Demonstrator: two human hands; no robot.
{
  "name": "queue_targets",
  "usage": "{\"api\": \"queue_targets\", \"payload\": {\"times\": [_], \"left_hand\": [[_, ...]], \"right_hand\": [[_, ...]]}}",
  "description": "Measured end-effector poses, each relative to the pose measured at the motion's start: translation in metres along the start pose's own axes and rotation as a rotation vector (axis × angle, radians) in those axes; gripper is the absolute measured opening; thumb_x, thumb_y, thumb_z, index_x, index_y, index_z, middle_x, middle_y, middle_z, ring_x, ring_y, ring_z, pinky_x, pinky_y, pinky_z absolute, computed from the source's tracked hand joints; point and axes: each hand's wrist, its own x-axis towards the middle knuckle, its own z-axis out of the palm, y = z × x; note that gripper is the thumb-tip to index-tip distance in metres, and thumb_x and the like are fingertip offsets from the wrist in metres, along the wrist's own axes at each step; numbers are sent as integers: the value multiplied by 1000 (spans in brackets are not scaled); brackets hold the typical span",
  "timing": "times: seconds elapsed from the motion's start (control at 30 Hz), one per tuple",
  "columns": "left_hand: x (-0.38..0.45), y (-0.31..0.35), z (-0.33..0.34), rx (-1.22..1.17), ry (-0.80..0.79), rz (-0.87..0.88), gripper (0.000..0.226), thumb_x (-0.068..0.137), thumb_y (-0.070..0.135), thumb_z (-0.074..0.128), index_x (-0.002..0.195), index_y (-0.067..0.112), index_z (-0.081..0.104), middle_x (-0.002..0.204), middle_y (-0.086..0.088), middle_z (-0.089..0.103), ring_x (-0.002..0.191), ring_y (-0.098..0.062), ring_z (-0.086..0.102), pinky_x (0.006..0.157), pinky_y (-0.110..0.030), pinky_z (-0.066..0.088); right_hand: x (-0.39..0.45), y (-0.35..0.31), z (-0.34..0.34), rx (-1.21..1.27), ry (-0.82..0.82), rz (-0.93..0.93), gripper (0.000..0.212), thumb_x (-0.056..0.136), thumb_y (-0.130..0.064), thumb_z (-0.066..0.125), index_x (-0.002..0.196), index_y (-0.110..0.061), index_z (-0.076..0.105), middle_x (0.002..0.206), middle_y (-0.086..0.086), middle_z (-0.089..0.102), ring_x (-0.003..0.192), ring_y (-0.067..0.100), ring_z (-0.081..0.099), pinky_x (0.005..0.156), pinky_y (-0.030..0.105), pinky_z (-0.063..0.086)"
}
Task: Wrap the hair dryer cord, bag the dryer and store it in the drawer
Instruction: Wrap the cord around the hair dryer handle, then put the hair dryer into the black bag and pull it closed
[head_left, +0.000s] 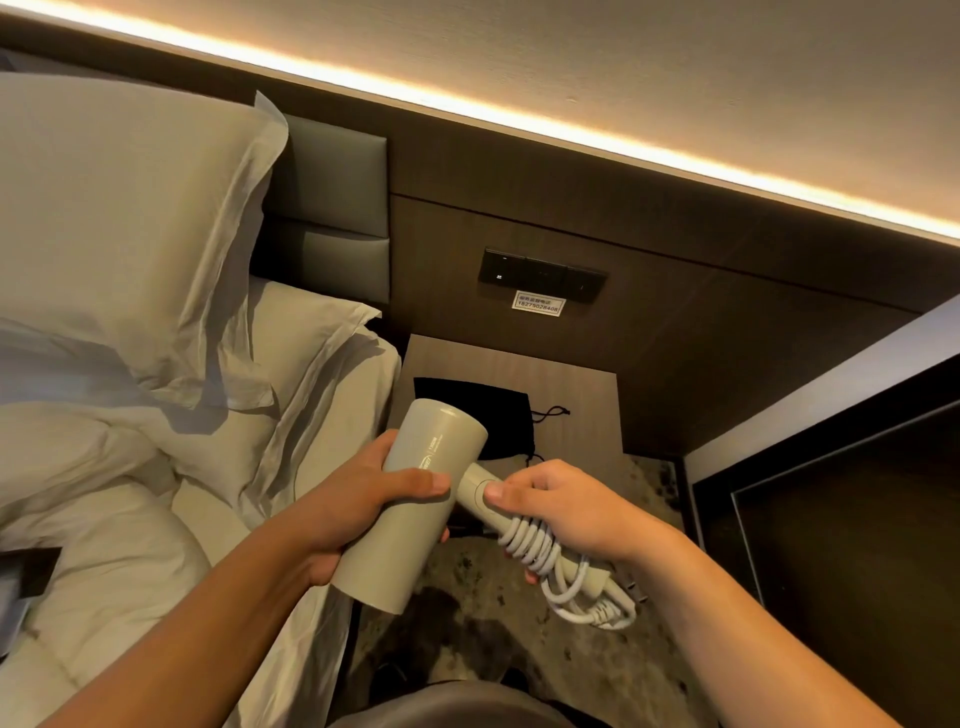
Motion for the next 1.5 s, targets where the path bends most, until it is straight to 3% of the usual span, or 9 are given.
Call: {"api": "queue_targets", "payload": {"times": [0.33,0.43,0.53,0.7,0.87,0.97,1.1,1.2,1.5], "left_hand": [[3,-8,7,-6,90,23,88,48,43,87,128,25,54,108,-21,69,76,-26,75,66,-41,60],[9,-14,18,-139,162,30,89,49,41,87,128,20,53,107,-24,69,76,-30,73,64,-41,59],[15,-20,29,-204,260,16,82,58,40,84,130,15,51,111,-27,66,78,-34,69,61,-39,57],[15,-28,29,-244,300,13,79,60,41,83,128,15,53,111,-27,66,79,-34,69,62,-40,58],[23,-35,44,-349,362,16,70,70,32,85,128,12,52,116,-30,65,89,-43,70,70,-52,61],[28,-36,41,-319,337,-27,64,77,28,85,128,12,51,116,-29,65,85,-41,71,64,-47,61],[33,-40,43,-301,299,-75,77,62,33,85,129,13,51,117,-30,65,79,-37,72,59,-42,59],[42,-46,48,-324,271,-105,68,73,26,85,130,10,51,116,-33,64,68,-33,73,57,-43,59],[88,-51,78,-178,211,-174,64,74,24,83,127,12,51,110,-32,67,76,-39,73,62,-48,60]], "right_hand": [[0,7,6,146,114,3,66,93,-48,59,80,16,49,73,21,51,65,35,48,67,49,41],[6,12,15,325,247,20,51,94,-46,59,81,4,58,72,23,55,57,33,54,60,44,50],[14,14,25,437,370,54,42,94,-45,59,84,-5,66,72,20,58,65,33,56,68,48,48],[18,18,33,554,400,94,40,93,-45,61,76,-10,71,65,13,64,56,27,62,68,48,51],[30,18,44,722,487,165,42,95,-41,59,100,-2,74,101,27,74,96,44,71,90,61,54],[30,25,44,771,469,217,43,96,-41,58,105,-2,72,105,27,73,99,44,70,91,62,53],[29,39,40,811,404,246,41,96,-40,58,108,-3,71,100,23,75,87,37,71,83,51,58],[28,49,35,878,367,291,41,96,-38,59,113,-2,66,96,22,70,83,36,67,74,46,56],[31,102,-9,1009,249,306,42,97,-37,58,113,1,68,100,24,70,78,33,70,69,47,60]]}}
